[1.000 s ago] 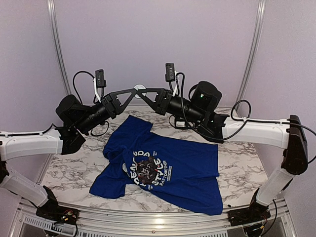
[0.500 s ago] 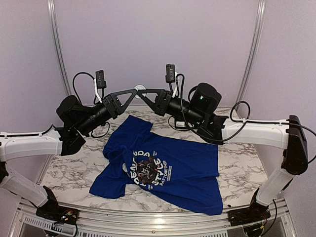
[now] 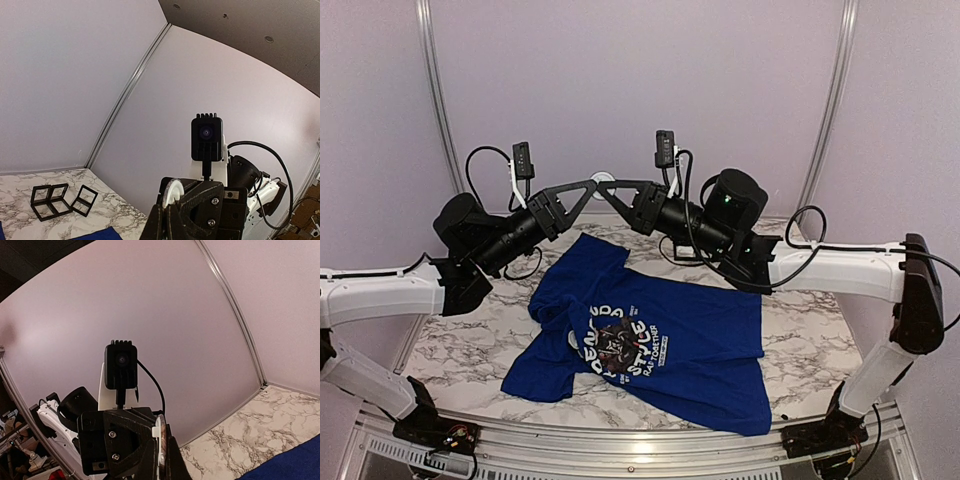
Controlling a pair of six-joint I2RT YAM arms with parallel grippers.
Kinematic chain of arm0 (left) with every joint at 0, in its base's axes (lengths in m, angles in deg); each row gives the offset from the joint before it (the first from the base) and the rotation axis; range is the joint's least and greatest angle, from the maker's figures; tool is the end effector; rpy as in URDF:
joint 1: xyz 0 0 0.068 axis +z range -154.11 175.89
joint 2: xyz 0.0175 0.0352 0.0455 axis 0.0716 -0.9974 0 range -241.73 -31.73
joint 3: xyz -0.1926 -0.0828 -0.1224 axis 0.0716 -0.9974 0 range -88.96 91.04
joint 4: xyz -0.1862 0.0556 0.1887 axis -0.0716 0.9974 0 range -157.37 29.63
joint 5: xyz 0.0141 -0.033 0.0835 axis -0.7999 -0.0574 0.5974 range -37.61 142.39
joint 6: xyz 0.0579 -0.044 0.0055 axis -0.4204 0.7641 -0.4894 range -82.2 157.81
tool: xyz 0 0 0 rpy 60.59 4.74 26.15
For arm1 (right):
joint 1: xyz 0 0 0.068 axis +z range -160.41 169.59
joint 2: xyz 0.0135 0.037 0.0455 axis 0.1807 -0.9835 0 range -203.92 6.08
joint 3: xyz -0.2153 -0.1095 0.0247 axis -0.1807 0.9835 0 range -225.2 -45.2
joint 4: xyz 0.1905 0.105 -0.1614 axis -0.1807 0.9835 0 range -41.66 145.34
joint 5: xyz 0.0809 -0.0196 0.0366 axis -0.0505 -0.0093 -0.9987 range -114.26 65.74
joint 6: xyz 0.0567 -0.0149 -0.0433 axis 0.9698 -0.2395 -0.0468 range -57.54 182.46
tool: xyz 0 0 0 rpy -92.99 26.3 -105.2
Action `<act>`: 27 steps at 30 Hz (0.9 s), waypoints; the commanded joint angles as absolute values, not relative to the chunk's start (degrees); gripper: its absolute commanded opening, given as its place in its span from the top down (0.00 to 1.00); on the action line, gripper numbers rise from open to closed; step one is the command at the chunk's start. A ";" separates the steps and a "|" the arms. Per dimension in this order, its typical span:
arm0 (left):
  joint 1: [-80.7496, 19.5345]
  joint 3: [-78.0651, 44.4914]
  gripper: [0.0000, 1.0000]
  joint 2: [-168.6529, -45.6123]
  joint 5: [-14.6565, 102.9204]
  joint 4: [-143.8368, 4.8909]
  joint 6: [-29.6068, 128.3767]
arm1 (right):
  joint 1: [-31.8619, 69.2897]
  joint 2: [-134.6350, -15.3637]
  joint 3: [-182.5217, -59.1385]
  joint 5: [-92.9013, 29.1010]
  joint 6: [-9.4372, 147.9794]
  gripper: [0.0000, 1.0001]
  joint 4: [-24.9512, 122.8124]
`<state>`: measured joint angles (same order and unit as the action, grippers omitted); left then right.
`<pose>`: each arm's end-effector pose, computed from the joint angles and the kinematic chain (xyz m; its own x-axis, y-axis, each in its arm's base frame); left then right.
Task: Remove the brooch from the garment
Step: Close the brooch securely.
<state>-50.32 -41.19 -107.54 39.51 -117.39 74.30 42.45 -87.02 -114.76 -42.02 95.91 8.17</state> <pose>0.2252 -0.2546 0.3221 -0.2955 -0.5296 -0.7951 0.8347 0.2616 -0.4845 0.2367 0.3433 0.3368 -0.3716 0.3788 -0.8476 -0.8759 0.1596 0.4553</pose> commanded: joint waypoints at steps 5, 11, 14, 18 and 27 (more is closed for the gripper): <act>-52.24 -41.61 1.00 -105.08 38.25 -114.11 70.71 | 41.79 -86.49 -114.69 -34.59 95.60 1.00 6.31; -52.49 -41.96 1.00 -104.98 39.53 -114.12 70.81 | 41.88 -85.68 -112.94 -31.96 95.27 1.00 4.02; -52.81 -42.07 1.00 -105.09 40.14 -113.97 70.60 | 41.90 -85.46 -112.53 -30.94 95.35 1.00 2.61; -53.21 -41.78 1.00 -105.21 40.75 -113.33 68.48 | 41.88 -85.76 -112.96 -30.61 96.28 1.00 2.16; -55.69 -44.00 1.00 -103.34 46.26 -112.78 61.72 | 40.61 -86.74 -113.83 -32.33 102.11 1.00 0.86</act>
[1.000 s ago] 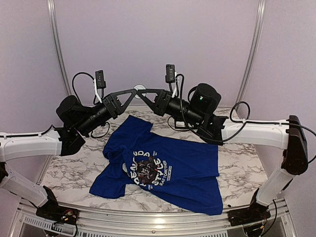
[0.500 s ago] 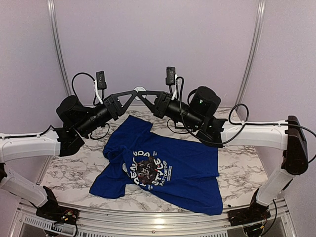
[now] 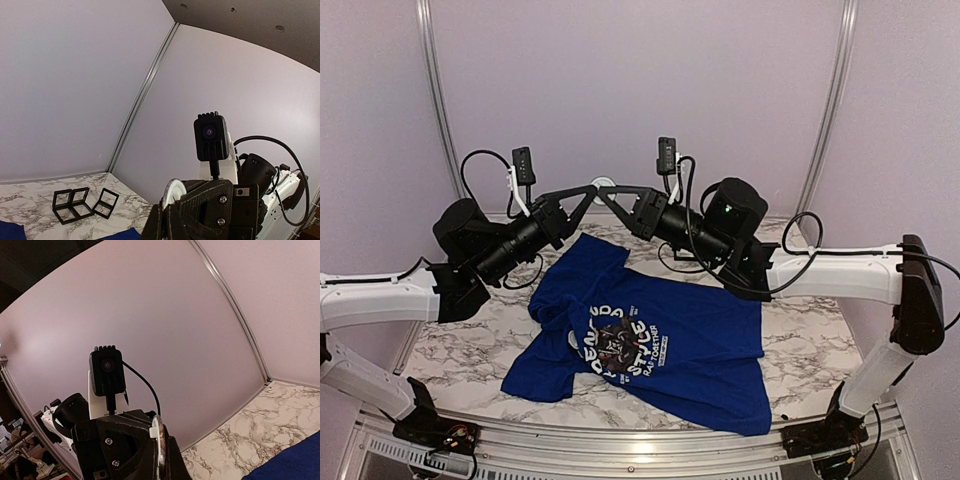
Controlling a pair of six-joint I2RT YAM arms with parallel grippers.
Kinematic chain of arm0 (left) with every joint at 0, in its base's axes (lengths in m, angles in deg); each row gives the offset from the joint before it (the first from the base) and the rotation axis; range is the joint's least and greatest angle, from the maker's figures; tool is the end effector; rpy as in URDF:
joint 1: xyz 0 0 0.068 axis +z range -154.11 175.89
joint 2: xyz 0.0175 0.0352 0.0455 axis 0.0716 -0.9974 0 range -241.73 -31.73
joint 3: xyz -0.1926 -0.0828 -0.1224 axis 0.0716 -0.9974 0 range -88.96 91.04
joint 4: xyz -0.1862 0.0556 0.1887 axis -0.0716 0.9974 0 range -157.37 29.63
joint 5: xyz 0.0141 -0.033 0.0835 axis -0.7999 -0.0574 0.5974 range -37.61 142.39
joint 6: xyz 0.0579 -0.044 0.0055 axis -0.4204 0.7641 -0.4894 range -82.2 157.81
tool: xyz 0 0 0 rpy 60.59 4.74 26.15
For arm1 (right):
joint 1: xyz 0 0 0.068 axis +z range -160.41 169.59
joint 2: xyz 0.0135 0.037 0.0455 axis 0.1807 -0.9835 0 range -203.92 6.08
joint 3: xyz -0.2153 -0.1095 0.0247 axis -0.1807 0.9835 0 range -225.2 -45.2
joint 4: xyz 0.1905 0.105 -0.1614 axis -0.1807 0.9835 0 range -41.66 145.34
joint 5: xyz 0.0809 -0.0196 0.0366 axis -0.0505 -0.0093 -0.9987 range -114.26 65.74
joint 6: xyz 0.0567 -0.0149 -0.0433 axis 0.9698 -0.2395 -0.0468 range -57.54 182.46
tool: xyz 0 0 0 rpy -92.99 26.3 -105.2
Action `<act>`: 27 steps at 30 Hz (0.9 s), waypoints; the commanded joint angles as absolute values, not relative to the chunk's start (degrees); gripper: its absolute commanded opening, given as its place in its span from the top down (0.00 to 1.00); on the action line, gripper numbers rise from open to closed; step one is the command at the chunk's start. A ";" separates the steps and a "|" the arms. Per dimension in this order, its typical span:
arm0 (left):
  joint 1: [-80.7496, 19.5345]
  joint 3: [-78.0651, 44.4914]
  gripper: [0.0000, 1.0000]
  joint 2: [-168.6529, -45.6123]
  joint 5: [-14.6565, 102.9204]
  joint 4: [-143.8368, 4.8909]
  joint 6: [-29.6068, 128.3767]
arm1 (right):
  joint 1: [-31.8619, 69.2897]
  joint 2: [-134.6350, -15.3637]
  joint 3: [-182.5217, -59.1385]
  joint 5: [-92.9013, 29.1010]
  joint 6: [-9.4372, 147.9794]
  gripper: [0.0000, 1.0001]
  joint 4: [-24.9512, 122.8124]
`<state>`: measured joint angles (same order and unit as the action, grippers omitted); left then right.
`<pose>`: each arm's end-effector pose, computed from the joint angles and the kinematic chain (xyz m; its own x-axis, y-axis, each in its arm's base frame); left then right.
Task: Remove the brooch from the garment
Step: Close the brooch securely.
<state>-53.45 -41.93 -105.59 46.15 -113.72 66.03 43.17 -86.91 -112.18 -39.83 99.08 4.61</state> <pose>0.2142 -0.2596 0.3204 -0.1965 -0.4929 -0.8476 0.8262 0.3823 -0.4138 0.2325 0.3427 0.3284 -0.4080 0.4149 -0.8133 -0.8518 0.1478 0.5027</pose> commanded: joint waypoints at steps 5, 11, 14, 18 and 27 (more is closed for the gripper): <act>-56.63 -45.21 1.00 -102.81 48.80 -113.79 61.59 | 40.61 -87.29 -113.22 -32.70 103.75 0.99 -1.23; -56.84 -47.68 1.00 -102.37 54.37 -115.87 67.15 | 40.56 -86.06 -110.65 -31.22 102.64 0.97 -5.98; -56.89 -48.28 1.00 -102.64 55.17 -117.04 70.09 | 40.56 -85.77 -110.47 -31.56 101.36 0.96 -7.28; -56.87 -48.31 1.00 -103.51 55.38 -117.96 73.13 | 40.56 -85.76 -110.19 -32.28 100.69 0.94 -8.73; -56.84 -48.97 1.00 -104.70 55.30 -120.29 79.47 | 40.56 -85.31 -108.75 -32.99 100.25 0.90 -11.68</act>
<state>-57.03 -47.20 -104.46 53.78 -118.74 76.24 43.19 -87.19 -108.02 -40.14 101.37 -2.86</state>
